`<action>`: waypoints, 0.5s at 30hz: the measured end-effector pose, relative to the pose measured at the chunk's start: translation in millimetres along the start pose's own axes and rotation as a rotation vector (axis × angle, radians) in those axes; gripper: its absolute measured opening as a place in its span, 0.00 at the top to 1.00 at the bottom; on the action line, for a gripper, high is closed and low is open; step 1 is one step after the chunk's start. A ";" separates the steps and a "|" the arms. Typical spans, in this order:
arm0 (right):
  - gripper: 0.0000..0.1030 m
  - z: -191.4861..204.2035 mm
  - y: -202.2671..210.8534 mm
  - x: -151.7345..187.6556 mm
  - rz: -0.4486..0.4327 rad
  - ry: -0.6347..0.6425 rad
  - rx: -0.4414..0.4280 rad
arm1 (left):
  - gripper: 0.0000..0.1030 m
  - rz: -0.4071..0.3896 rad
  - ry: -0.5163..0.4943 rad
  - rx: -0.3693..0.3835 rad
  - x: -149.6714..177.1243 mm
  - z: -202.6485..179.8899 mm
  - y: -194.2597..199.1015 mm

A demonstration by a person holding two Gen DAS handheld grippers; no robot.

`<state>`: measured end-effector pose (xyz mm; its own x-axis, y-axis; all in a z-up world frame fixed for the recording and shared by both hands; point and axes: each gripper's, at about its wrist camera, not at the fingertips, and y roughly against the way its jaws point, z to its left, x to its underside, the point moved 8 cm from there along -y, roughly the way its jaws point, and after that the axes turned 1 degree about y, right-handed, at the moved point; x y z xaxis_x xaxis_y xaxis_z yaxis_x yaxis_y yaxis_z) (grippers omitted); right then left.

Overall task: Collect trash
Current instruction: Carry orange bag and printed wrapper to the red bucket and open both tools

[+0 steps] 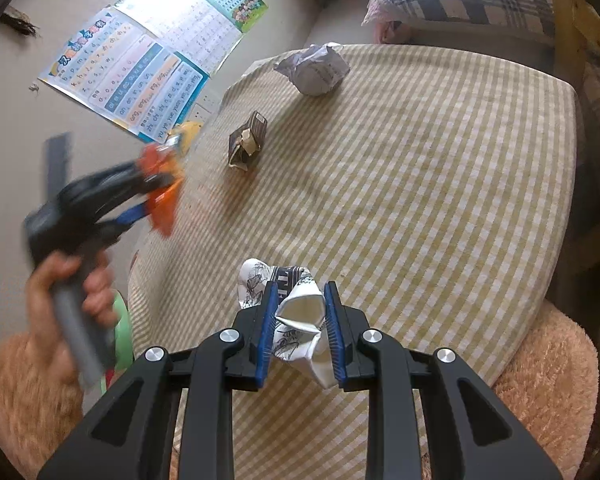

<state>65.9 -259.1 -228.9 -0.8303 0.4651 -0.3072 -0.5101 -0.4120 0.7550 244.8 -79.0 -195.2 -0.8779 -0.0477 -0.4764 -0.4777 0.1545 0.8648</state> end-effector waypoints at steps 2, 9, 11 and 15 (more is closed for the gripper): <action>0.79 1.7 -1.5 3.0 0.011 0.000 0.004 | 0.55 -0.033 -0.019 -0.014 15.2 12.6 26.1; 0.77 11.7 -10.4 20.6 0.067 0.053 0.045 | 0.55 -0.115 0.098 0.008 61.2 50.5 93.8; 0.76 13.5 -14.1 25.9 0.083 0.068 0.061 | 0.55 -0.113 0.120 0.014 77.3 57.5 103.5; 0.47 21.6 -18.5 29.7 0.094 0.112 0.091 | 0.55 -0.069 0.103 0.006 105.4 61.5 107.4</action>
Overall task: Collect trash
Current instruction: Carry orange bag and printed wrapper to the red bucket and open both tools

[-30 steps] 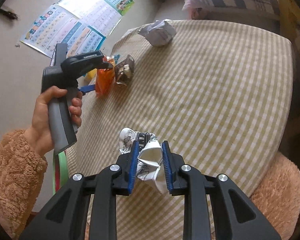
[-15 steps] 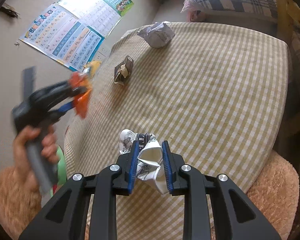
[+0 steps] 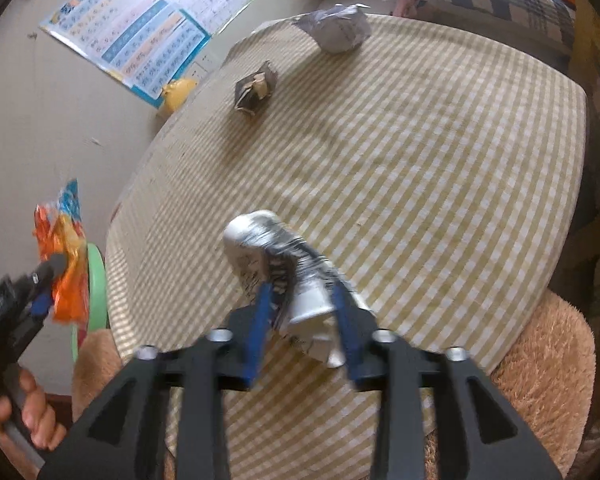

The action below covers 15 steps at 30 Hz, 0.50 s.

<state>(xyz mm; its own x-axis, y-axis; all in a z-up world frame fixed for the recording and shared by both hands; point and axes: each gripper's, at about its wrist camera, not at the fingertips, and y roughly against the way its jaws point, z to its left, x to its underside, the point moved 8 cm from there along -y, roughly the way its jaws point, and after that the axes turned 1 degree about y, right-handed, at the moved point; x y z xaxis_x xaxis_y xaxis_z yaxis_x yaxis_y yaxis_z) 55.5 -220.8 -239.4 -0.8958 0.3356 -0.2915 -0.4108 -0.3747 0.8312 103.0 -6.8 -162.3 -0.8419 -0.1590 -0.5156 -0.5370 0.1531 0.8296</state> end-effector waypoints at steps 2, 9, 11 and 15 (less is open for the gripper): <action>0.43 7.0 -1.8 0.0 -0.002 0.043 0.027 | 0.54 0.008 -0.003 0.007 6.5 0.9 1.7; 0.79 13.4 -7.9 1.1 0.002 0.129 0.128 | 0.54 -0.020 -0.012 0.041 7.1 -2.5 13.3; 0.79 17.0 -4.4 1.2 0.002 0.144 0.131 | 0.54 -0.027 -0.013 0.049 6.3 -2.1 16.8; 0.79 40.0 17.3 -3.9 -0.046 0.197 0.109 | 0.54 -0.039 -0.004 0.056 3.2 0.6 19.8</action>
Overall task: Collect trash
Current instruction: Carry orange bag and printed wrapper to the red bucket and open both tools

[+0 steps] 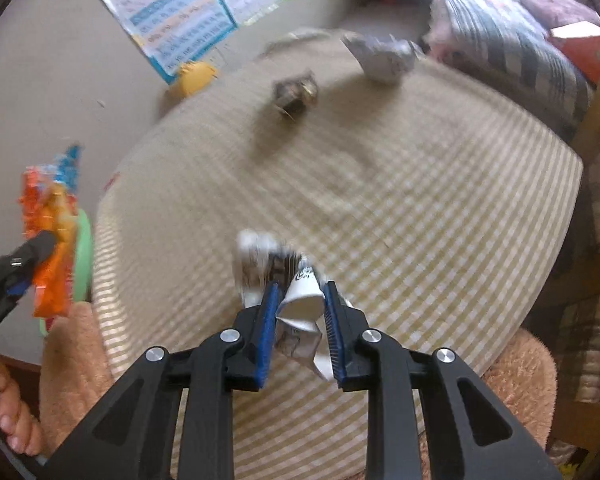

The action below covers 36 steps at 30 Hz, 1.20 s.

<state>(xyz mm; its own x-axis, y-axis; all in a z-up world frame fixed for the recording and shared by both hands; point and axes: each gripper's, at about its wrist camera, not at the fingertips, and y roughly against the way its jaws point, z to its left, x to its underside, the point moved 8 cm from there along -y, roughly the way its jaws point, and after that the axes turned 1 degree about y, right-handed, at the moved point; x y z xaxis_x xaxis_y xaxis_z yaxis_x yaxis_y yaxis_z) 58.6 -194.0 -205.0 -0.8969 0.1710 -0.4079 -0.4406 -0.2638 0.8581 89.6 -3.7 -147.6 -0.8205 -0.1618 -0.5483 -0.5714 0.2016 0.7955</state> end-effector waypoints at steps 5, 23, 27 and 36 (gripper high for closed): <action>0.79 27.6 27.5 -15.3 -0.069 0.063 -0.017 | 0.54 0.006 0.028 0.002 -1.5 9.5 -1.6; 0.79 142.6 46.9 -43.9 -0.110 0.249 -0.141 | 0.54 -0.061 0.126 -0.050 -24.0 92.2 31.1; 0.79 190.6 36.2 -47.5 -0.103 0.319 -0.194 | 0.54 -0.073 0.200 -0.137 -23.7 147.6 38.1; 0.79 302.5 -7.1 -41.9 -0.025 0.442 -0.319 | 0.53 -0.026 0.347 -0.313 -1.9 256.7 44.8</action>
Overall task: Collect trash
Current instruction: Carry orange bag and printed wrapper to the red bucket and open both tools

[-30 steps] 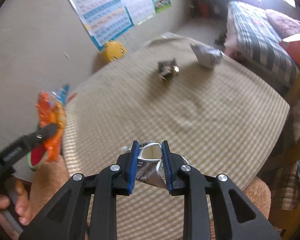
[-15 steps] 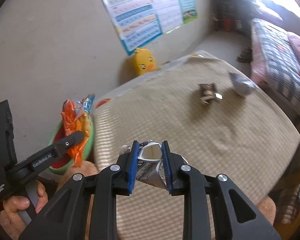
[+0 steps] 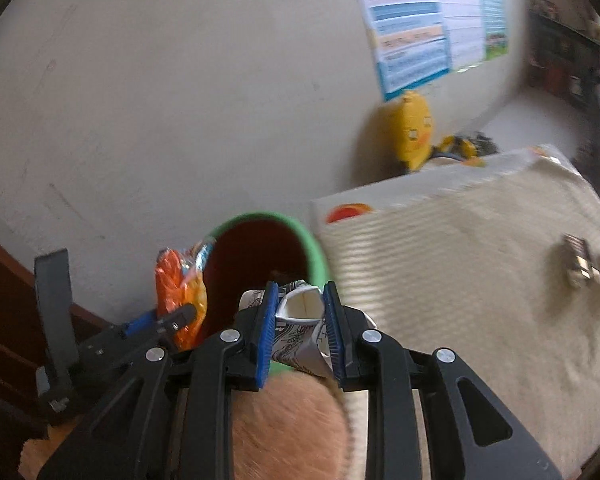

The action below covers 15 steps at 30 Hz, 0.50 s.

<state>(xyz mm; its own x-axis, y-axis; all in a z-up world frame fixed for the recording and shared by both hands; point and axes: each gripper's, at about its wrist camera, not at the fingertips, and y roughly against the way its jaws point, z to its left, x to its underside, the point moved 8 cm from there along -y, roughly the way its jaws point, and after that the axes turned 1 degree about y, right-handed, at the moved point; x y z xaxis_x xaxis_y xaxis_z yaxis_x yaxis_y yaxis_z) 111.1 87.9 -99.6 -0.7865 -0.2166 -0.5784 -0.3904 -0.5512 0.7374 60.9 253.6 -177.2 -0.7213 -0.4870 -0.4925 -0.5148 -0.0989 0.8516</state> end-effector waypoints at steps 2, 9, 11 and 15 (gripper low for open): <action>0.77 15.1 -13.2 -5.5 0.010 0.017 -0.026 | 0.51 -0.001 0.018 -0.024 -2.4 12.9 -2.0; 0.53 9.4 -25.5 -4.7 0.007 -0.021 -0.059 | 0.32 0.003 0.059 -0.022 2.2 15.5 -4.6; 0.52 -14.1 -18.7 -1.5 0.001 -0.046 -0.031 | 0.31 0.003 0.037 -0.017 3.0 7.6 -4.5; 0.51 -125.8 3.4 9.8 -0.001 -0.117 0.197 | 0.31 -0.009 -0.019 -0.003 4.0 -14.4 -0.8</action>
<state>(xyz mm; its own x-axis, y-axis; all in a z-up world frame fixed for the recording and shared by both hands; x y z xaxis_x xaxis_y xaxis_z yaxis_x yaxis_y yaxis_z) 162.3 -17.5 -146.7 -0.8317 -0.1151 -0.5431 -0.4679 -0.3813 0.7973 65.2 239.3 -177.2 -0.7254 -0.4696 -0.5032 -0.5197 -0.1056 0.8478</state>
